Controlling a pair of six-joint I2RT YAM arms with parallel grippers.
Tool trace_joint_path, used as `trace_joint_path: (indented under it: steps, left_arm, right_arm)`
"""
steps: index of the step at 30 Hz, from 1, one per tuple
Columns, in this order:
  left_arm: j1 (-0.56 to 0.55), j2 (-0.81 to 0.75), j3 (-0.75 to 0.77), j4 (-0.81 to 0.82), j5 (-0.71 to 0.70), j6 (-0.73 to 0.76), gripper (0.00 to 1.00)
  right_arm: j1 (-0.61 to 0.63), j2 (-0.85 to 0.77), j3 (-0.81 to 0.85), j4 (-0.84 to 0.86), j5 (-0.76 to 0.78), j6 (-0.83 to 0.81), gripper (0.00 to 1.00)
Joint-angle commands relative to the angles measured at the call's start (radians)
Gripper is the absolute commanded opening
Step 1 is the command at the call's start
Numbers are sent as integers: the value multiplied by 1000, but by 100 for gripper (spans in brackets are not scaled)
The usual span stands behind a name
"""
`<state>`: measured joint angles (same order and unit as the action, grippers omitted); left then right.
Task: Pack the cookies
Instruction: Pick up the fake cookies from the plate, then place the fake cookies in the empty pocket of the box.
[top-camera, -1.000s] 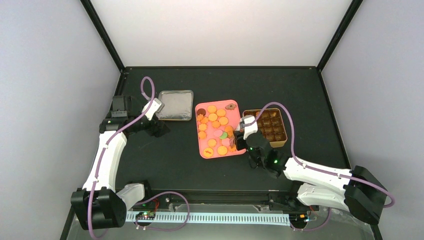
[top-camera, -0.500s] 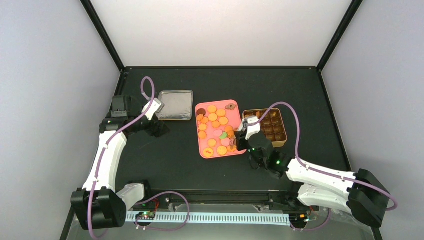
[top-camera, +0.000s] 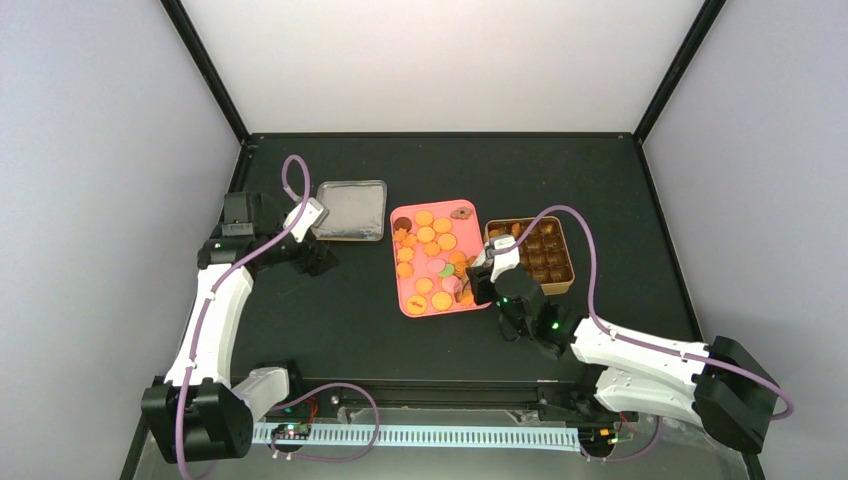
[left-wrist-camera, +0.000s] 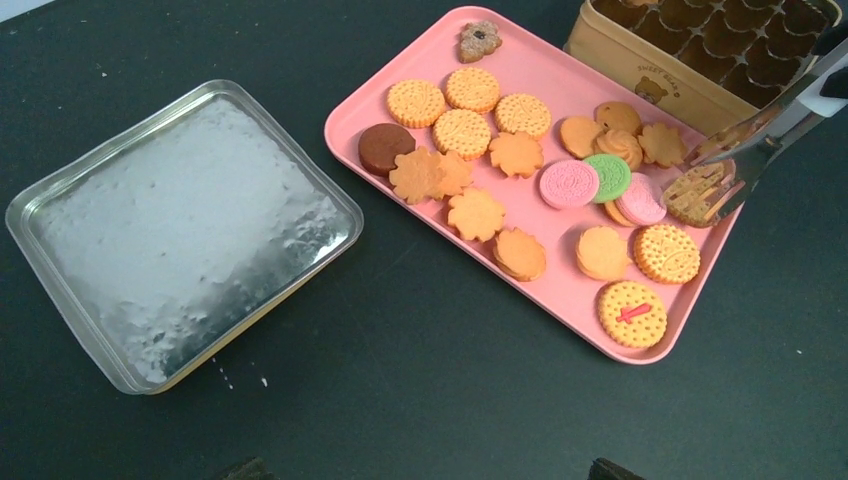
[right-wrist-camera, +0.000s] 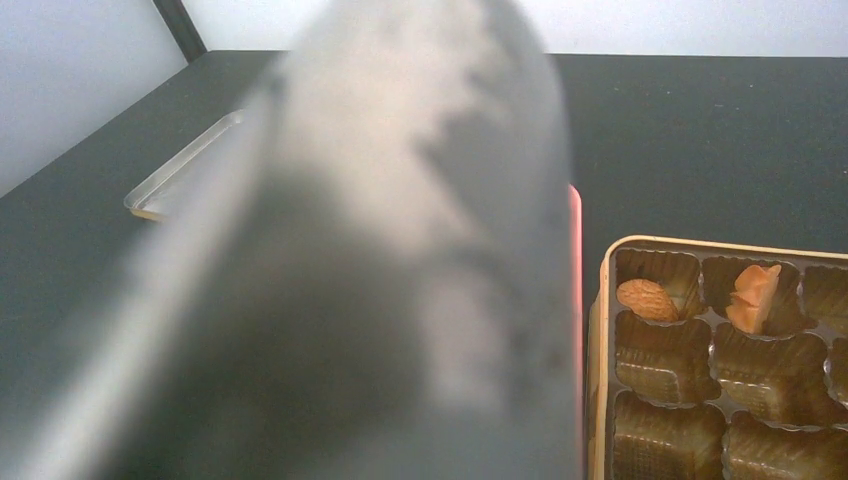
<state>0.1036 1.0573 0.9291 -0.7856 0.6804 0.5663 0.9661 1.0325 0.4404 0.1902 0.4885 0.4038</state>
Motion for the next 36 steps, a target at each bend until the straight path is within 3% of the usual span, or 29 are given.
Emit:
trace_joint_path:
  steps: [1, 17, 26, 36]
  left_arm:
    - [7, -22, 36, -24, 9, 27, 85]
    - [7, -24, 34, -21, 16, 26, 85]
    - [8, -28, 36, -23, 13, 24, 84]
    - [7, -25, 27, -21, 34, 13, 84]
  right_arm:
    - [-2, 21, -9, 4, 8, 20, 41]
    - [-1, -57, 49, -33, 40, -36, 13]
    - [-11, -118, 116, -58, 168, -181, 12]
    - [-338, -67, 204, -57, 122, -253, 14]
